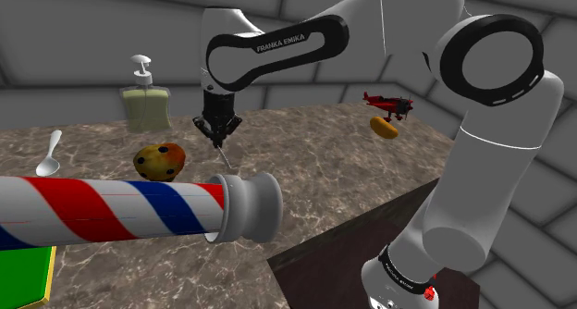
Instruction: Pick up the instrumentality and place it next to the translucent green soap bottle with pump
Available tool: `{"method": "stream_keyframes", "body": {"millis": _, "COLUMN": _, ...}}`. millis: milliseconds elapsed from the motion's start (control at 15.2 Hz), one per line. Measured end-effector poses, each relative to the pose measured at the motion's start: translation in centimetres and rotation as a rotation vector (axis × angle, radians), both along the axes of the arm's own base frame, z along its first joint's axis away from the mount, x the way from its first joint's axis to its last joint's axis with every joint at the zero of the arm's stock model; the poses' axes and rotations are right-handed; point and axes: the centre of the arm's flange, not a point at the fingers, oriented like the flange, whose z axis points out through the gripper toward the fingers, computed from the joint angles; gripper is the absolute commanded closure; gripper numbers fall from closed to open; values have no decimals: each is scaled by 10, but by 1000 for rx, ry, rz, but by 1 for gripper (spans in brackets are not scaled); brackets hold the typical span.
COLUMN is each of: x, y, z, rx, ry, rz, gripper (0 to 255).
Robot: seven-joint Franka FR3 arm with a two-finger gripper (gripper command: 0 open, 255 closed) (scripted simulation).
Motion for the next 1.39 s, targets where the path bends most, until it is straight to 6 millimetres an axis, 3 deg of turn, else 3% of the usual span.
{"method": "stream_keyframes", "body": {"millis": 264, "x": 0, "y": 1, "z": -19, "rx": 0, "ry": 0, "rz": 0, "gripper": 255}}
{"method": "stream_keyframes", "body": {"millis": 594, "x": 0, "y": 1, "z": -21, "rx": 0, "ry": 0, "rz": 0, "gripper": 255}}
{"method": "stream_keyframes", "body": {"millis": 660, "x": 0, "y": 1, "z": -21, "rx": 0, "ry": 0, "rz": 0, "gripper": 0}}
{"method": "stream_keyframes", "body": {"millis": 1056, "x": 0, "y": 1, "z": -21, "rx": 0, "ry": -1, "rz": 0, "gripper": 0}}
{"method": "stream_keyframes", "body": {"millis": 1386, "x": 1, "y": 1, "z": 25, "rx": 0, "ry": -2, "rz": 0, "gripper": 0}}
